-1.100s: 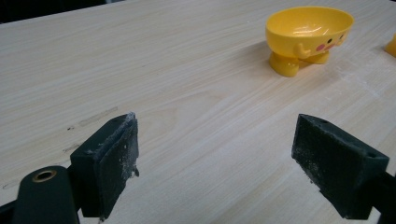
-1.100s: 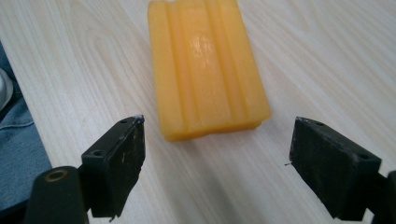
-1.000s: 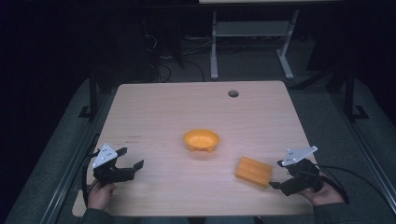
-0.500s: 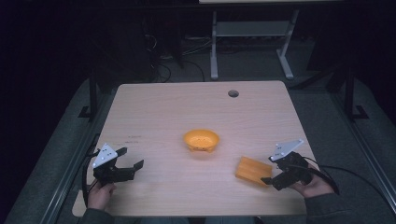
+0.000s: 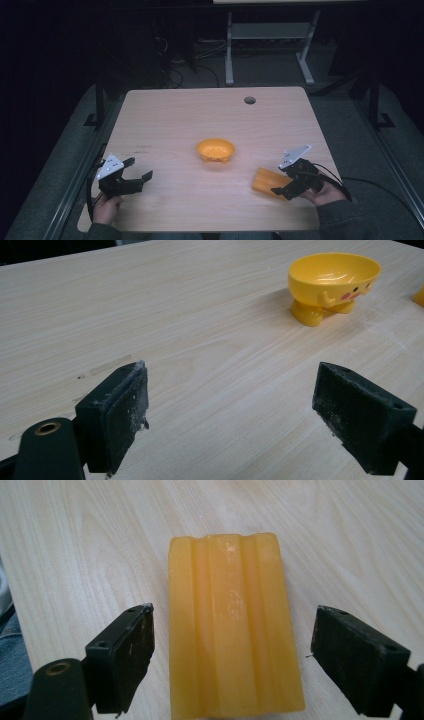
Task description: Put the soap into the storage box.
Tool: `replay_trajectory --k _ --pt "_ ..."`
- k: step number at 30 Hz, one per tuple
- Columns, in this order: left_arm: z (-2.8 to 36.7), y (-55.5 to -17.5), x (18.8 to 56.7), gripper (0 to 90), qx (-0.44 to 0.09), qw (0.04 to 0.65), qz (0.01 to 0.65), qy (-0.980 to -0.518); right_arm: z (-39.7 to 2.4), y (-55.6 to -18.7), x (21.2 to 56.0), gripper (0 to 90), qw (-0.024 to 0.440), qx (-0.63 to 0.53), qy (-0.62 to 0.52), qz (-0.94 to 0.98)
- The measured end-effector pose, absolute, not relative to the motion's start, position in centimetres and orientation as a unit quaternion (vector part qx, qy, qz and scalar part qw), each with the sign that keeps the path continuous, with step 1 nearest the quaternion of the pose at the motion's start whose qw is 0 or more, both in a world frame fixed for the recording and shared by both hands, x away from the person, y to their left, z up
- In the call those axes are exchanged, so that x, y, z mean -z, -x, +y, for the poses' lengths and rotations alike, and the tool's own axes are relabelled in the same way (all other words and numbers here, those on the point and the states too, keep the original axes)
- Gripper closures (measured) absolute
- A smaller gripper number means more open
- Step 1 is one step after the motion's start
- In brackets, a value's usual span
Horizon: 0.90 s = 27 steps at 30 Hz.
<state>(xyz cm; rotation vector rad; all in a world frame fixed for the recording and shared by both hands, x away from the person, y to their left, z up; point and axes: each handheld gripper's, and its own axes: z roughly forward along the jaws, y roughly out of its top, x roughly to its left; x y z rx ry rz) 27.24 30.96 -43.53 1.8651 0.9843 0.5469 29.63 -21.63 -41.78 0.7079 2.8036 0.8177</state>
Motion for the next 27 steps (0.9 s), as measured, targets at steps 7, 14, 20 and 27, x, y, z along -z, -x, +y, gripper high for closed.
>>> replay_trajectory --k 7,14,20,27 --pt "30.9 -27.3 43.6 14.1 -0.222 0.463 0.398 -0.76 -21.1 -30.2 42.4 16.3 0.061 -0.256 -0.235 0.936" --pt "30.8 -27.3 43.6 14.1 -0.221 0.465 0.398 -0.76 -20.4 -30.8 43.0 16.0 0.051 -0.243 -0.237 0.939" --pt "30.9 -27.3 43.6 14.1 -0.22 0.465 0.401 -0.758 -19.8 -31.1 43.4 14.9 0.046 -0.234 -0.234 0.943" --pt "30.9 -27.3 43.6 14.1 -0.22 0.466 0.401 -0.757 -19.1 -31.3 44.2 14.7 0.039 -0.223 -0.231 0.946"
